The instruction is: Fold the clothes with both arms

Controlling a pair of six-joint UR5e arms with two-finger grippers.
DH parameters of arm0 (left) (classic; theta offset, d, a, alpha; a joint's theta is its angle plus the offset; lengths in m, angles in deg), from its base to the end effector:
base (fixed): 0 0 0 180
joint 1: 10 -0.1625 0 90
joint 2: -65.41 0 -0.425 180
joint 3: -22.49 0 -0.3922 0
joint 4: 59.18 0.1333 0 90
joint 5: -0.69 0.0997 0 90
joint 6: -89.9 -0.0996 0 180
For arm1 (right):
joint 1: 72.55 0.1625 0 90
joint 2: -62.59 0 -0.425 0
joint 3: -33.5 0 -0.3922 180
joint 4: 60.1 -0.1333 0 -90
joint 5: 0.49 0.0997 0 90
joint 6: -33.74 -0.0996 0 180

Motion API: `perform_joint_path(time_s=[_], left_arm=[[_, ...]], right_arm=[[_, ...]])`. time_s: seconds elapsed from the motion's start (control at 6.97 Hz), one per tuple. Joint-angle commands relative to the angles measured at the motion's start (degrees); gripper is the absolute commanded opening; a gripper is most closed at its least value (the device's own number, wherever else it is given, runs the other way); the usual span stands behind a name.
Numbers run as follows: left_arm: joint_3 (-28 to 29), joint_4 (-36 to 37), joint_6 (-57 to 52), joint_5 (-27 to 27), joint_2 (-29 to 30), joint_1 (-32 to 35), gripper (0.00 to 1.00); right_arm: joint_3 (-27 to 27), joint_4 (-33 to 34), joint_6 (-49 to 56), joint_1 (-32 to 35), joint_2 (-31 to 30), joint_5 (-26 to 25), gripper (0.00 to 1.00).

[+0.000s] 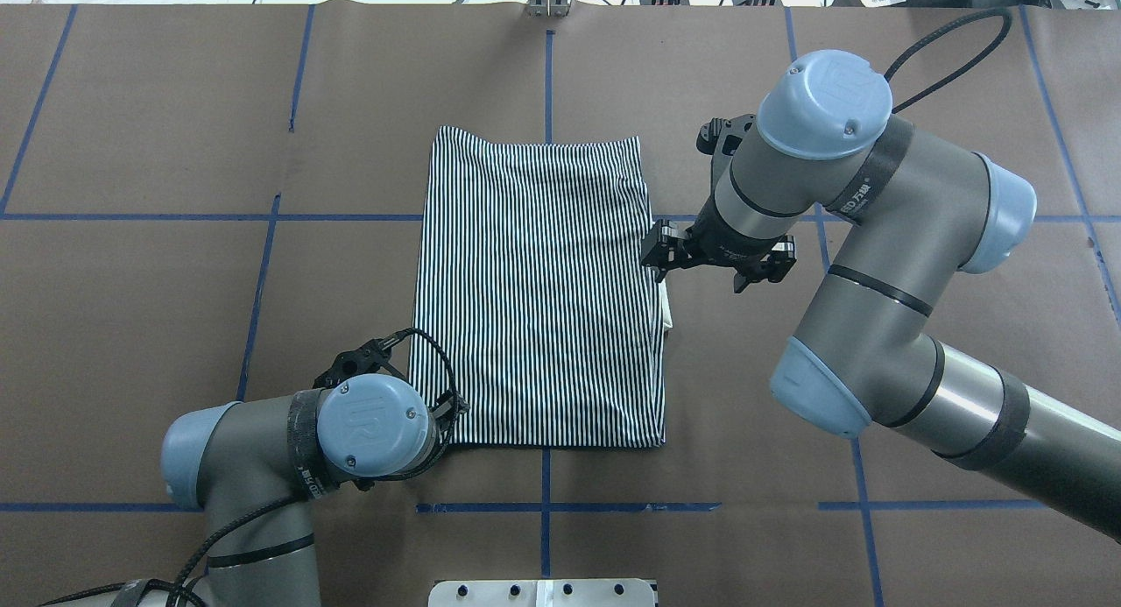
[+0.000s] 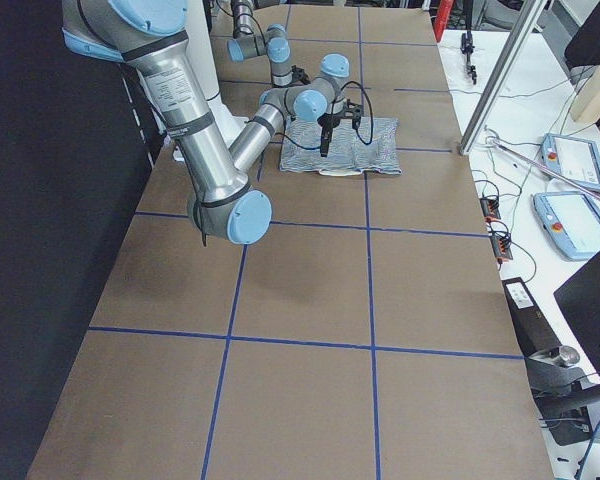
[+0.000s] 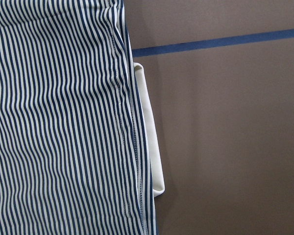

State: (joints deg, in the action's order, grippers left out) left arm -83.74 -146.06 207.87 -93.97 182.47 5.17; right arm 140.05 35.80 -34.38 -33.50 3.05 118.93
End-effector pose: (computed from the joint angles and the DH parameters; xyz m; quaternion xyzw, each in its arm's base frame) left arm 0.5647 -0.2828 0.2836 -0.0762 0.3367 -0.3320 0.8778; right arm -0.4245 -0.4530 0.2418 -0.0328 -0.4133 0.0470 0.9088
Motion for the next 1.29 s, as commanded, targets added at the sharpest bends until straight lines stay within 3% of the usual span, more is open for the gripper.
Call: perform_joint_path(time_s=[0.0,0.14,0.29,0.57,0.72,0.86,1.15], left_arm=[[0.5,0.0,0.0,0.3,0.1,0.0,0.93],[0.5,0.0,0.0,0.4,0.1,0.0,0.83],[0.6,0.0,0.2,0.3,0.2,0.0,0.65],[0.5,-0.1,0.2,0.4,0.2,-0.1,0.19],[0.4,-0.1,0.1,0.4,0.2,-0.1,0.07],[0.3,-0.1,0.1,0.4,0.5,-0.1,0.0],[-0.5,0.0,-0.7,0.3,0.4,0.2,0.0]], right_arm=[[0.1,0.1,-0.1,0.0,0.0,-0.1,1.0],[0.1,0.1,-0.1,0.0,0.0,-0.1,1.0],[0.1,0.1,0.0,0.0,0.0,-0.1,1.0],[0.1,0.2,0.0,0.0,0.0,0.0,1.0],[0.0,0.1,0.0,0.1,-0.1,0.0,1.0],[-0.1,0.1,0.0,0.1,-0.1,0.0,1.0],[0.1,0.2,0.0,0.1,0.0,0.0,1.0]])
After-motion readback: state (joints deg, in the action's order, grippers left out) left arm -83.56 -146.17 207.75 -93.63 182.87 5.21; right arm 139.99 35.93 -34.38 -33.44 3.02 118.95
